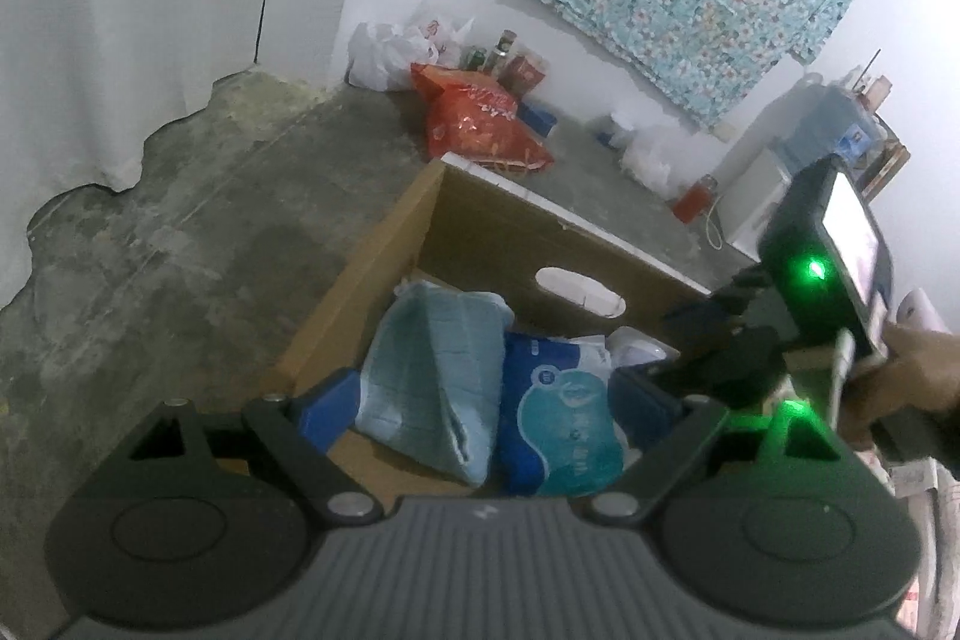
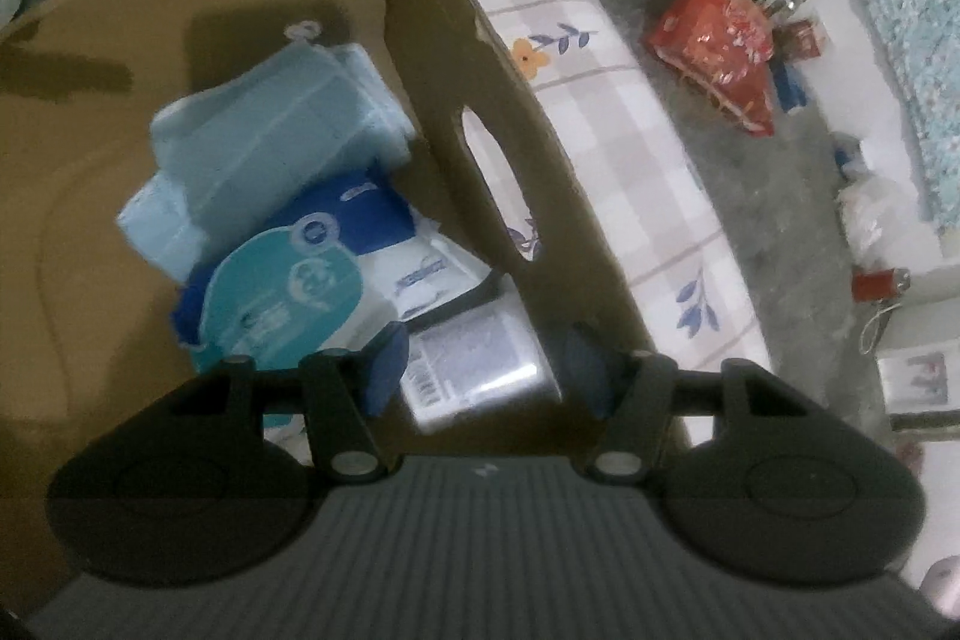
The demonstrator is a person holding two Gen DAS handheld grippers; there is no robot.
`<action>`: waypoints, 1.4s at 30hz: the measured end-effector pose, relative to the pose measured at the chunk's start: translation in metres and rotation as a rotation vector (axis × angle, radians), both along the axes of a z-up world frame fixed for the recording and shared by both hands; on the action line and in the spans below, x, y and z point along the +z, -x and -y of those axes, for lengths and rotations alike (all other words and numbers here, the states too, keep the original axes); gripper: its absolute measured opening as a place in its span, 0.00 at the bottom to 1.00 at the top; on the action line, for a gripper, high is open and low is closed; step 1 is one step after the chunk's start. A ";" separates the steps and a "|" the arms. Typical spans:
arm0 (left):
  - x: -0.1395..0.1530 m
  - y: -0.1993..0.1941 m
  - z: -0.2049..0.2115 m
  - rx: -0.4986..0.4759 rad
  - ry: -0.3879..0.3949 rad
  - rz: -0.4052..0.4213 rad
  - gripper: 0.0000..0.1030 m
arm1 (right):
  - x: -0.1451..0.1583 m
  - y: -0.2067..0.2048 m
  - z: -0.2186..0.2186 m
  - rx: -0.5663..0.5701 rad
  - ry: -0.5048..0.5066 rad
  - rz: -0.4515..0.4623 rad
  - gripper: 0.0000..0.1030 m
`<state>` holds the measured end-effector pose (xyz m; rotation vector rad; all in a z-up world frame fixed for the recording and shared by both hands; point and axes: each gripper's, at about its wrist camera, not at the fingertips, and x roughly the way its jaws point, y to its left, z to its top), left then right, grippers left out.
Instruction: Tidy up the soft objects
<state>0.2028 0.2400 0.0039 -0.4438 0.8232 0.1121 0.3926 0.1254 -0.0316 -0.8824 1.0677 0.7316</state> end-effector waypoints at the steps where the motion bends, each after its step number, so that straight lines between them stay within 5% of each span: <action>1: -0.001 0.000 -0.001 -0.001 0.000 -0.002 0.88 | -0.004 -0.005 -0.001 -0.008 0.001 -0.011 0.54; 5: -0.003 -0.001 -0.004 -0.003 0.005 -0.010 0.88 | -0.020 -0.022 -0.003 -0.050 -0.007 -0.086 0.53; 12: -0.004 0.002 -0.002 -0.003 0.015 -0.006 0.88 | -0.011 -0.027 0.003 -0.086 -0.026 -0.096 0.30; 21: -0.003 0.004 -0.002 -0.004 0.020 -0.004 0.88 | 0.012 0.009 0.015 -0.092 -0.118 -0.161 0.29; 29: -0.004 0.005 0.000 -0.001 0.032 -0.010 0.88 | 0.000 0.032 0.007 -0.043 -0.095 -0.186 0.29; 42: -0.003 0.006 0.000 -0.005 0.029 -0.013 0.88 | -0.016 0.025 -0.002 -0.074 -0.003 -0.027 0.30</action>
